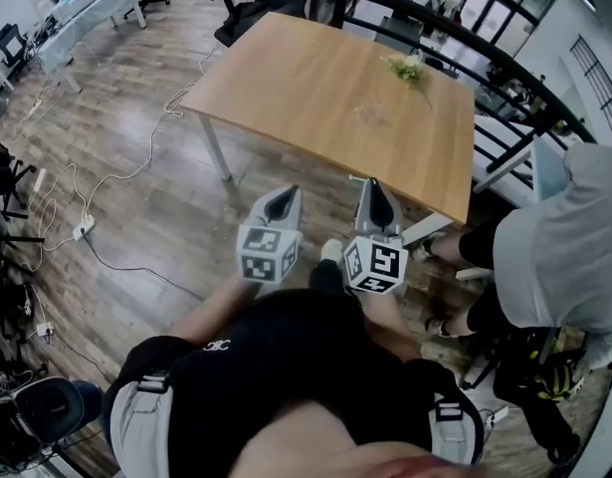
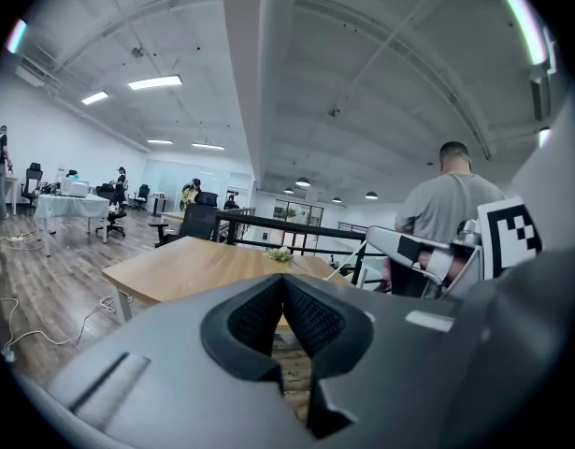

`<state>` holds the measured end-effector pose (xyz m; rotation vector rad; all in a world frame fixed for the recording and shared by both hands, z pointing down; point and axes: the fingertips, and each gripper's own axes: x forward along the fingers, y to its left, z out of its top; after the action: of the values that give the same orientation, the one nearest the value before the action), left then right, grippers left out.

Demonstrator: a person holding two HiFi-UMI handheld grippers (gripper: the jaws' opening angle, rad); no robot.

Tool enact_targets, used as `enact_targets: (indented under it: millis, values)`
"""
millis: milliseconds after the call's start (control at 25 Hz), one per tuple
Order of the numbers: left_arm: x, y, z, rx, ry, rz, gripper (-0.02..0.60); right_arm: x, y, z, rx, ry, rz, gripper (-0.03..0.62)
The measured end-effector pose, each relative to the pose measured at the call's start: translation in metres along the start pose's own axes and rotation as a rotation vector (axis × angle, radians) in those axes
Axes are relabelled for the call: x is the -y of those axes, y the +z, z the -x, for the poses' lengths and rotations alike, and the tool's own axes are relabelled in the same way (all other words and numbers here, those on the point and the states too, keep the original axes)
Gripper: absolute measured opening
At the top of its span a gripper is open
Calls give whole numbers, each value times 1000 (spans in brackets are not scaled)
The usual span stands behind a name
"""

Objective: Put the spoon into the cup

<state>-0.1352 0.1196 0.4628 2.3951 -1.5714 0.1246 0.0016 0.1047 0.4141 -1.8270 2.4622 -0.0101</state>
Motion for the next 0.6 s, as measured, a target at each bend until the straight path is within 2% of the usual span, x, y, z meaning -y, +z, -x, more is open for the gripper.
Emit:
enact_targets:
  millis: [320,600]
  values:
    - [-22,13,-61,-9,25,5,11,24,-13,-69,-26,29,-16,11]
    - [-26,28,-141,-23,26,21,11,69,-11,-134,-23,29,-8,11]
